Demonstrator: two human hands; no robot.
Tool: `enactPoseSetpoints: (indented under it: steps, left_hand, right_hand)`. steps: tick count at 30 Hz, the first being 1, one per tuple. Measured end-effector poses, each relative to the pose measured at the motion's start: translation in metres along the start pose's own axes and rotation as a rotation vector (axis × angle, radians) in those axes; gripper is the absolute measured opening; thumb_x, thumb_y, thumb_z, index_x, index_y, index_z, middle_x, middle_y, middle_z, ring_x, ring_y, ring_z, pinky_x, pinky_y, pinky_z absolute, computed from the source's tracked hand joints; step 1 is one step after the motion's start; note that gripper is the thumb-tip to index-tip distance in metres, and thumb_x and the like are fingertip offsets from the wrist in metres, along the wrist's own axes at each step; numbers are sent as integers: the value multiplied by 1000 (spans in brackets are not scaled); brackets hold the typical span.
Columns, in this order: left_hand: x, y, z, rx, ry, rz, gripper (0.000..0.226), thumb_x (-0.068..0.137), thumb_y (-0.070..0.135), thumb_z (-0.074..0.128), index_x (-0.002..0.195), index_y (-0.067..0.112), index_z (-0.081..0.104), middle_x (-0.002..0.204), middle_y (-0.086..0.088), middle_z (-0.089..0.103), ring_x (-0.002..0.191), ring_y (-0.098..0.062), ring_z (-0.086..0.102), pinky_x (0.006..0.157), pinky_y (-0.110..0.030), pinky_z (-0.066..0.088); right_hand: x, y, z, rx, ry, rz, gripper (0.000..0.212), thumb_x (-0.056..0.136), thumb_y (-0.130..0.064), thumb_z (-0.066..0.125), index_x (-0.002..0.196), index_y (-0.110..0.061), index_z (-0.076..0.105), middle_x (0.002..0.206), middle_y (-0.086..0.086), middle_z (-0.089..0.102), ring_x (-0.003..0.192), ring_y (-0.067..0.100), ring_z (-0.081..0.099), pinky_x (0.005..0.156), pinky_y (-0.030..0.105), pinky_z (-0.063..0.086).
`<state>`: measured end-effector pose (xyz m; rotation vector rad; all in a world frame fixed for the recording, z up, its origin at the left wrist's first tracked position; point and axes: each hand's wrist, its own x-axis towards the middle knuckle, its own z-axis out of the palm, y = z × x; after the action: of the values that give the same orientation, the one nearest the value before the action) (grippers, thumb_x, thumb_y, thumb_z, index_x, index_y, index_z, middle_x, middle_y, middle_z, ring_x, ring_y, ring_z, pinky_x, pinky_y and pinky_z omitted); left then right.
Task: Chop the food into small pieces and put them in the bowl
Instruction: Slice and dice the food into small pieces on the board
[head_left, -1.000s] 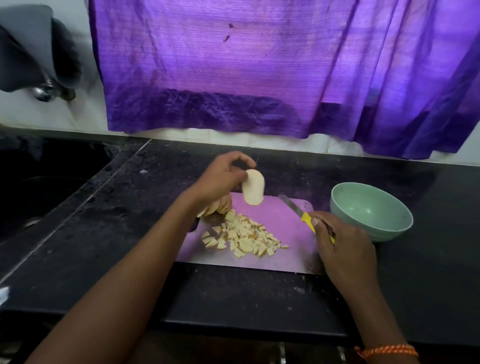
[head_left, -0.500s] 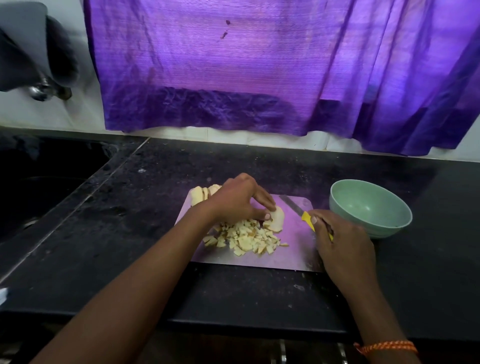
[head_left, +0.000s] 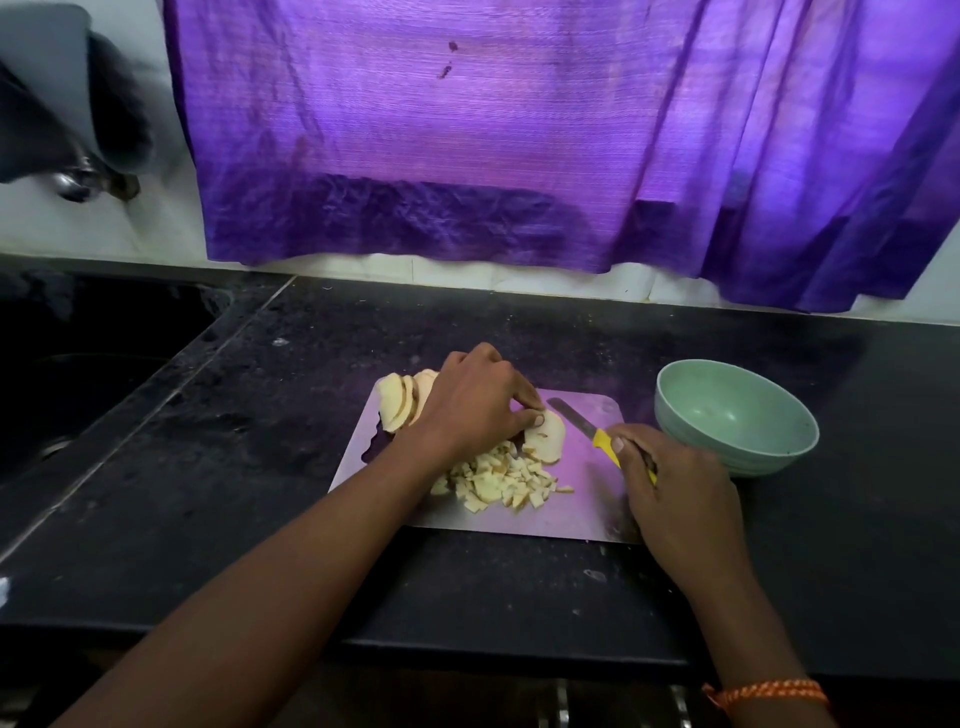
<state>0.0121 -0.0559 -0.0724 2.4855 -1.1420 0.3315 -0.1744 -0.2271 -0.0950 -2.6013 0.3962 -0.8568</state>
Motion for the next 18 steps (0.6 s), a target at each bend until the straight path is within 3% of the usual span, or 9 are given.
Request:
enactPoseSetpoints:
  steps: [4, 7, 13, 18]
  left_hand:
    - [1, 0, 3, -7, -4, -31, 34, 89, 65, 74, 113, 42, 82, 116, 20, 75, 113, -10, 48, 96, -41, 40]
    - [4, -2, -3, -15, -84, 10, 43, 85, 67, 77, 118, 41, 80, 125, 21, 73, 120, -12, 50, 98, -44, 41]
    - [2, -24, -25, -351, -371, 72, 41, 85, 31, 89, 125, 36, 79, 140, 17, 68, 131, -6, 56, 115, -48, 41]
    - [0, -23, -24, -399, -354, 85, 31, 93, 25, 82, 122, 35, 80, 138, 16, 68, 127, -5, 59, 115, -46, 44]
  right_hand:
    - [0, 0, 0, -4, 1, 4, 23, 105, -38, 50, 118, -33, 68, 92, -5, 74, 80, 24, 64, 70, 43, 55]
    - [0, -1, 0, 5, -1, 6, 21, 105, -36, 51, 116, -33, 69, 90, -5, 73, 78, 22, 63, 69, 42, 55]
    - [1, 2, 1, 20, -12, -4, 23, 105, -38, 49, 118, -35, 67, 89, -7, 72, 77, 21, 63, 68, 42, 55]
    - [1, 1, 0, 19, -3, -3, 22, 104, -38, 50, 116, -34, 68, 89, -6, 73, 78, 23, 63, 67, 41, 54]
